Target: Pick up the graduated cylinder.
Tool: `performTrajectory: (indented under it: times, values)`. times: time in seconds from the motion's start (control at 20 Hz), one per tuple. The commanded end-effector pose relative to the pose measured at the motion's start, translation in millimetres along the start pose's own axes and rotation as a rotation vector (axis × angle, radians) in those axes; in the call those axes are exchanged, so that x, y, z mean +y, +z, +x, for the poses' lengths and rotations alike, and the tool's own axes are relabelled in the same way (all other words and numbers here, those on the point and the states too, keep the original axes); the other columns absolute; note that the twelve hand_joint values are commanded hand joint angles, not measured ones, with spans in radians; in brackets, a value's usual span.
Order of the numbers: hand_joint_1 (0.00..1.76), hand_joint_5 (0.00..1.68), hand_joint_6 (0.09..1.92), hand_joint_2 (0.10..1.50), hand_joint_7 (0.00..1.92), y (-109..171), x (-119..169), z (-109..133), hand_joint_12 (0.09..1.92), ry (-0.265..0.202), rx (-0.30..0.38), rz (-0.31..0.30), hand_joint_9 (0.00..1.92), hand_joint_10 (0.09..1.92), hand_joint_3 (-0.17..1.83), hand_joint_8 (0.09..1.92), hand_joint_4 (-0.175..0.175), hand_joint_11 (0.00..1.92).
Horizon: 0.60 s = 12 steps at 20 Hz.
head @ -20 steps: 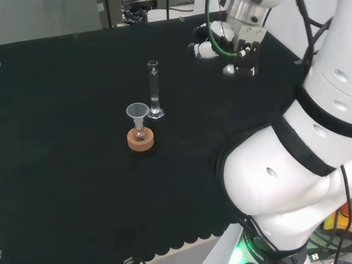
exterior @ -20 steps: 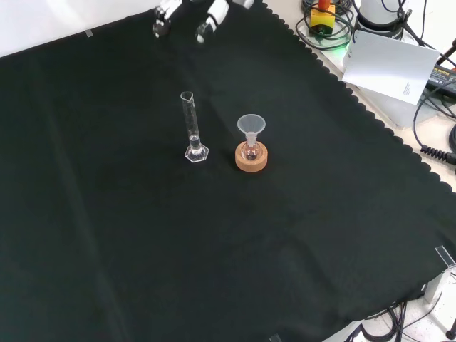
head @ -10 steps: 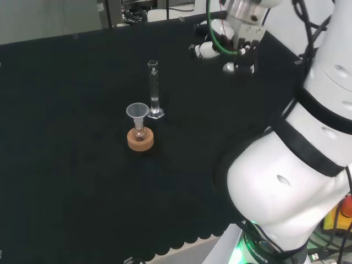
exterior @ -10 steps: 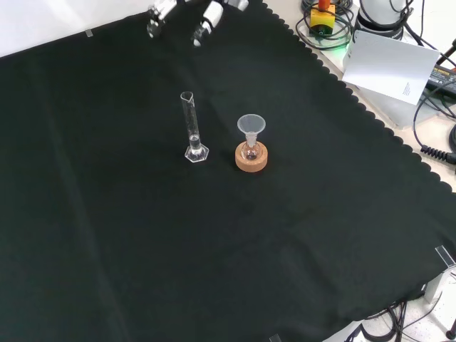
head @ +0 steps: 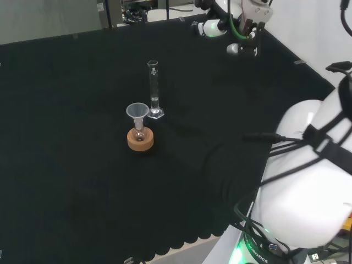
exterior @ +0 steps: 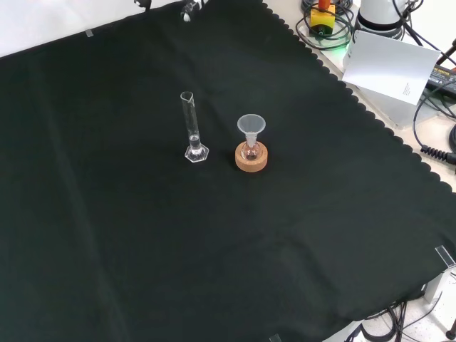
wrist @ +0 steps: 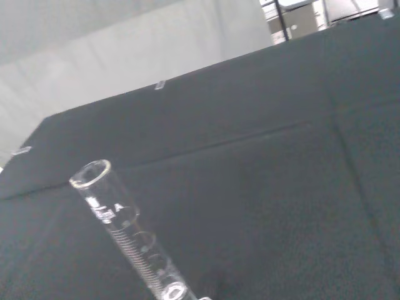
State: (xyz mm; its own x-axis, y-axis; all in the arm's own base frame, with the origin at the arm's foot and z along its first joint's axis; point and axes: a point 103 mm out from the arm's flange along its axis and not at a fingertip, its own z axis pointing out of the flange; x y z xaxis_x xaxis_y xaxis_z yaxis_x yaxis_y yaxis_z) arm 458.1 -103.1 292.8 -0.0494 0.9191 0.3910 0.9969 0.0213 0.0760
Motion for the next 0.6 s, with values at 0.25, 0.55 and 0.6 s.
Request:
performTrajectory:
  times: [0.25, 0.55, 0.6]
  values:
    - [0.79, 0.49, 0.09, 1.01, 0.29, 147.0, -5.2, -16.7, 1.35, -0.004, 0.153, 0.202, 0.52, 0.63, 0.03, 0.68, -0.067, 0.25]
    - [0.84, 0.50, 0.09, 0.99, 0.30, 157.4, -6.3, -19.5, 1.35, -0.024, 0.227, 0.198, 0.53, 0.62, 0.02, 0.68, -0.066, 0.26]
    - [0.84, 0.50, 0.09, 0.99, 0.30, 158.9, -5.8, -20.3, 1.35, -0.028, 0.242, 0.196, 0.53, 0.62, 0.02, 0.68, -0.066, 0.25]
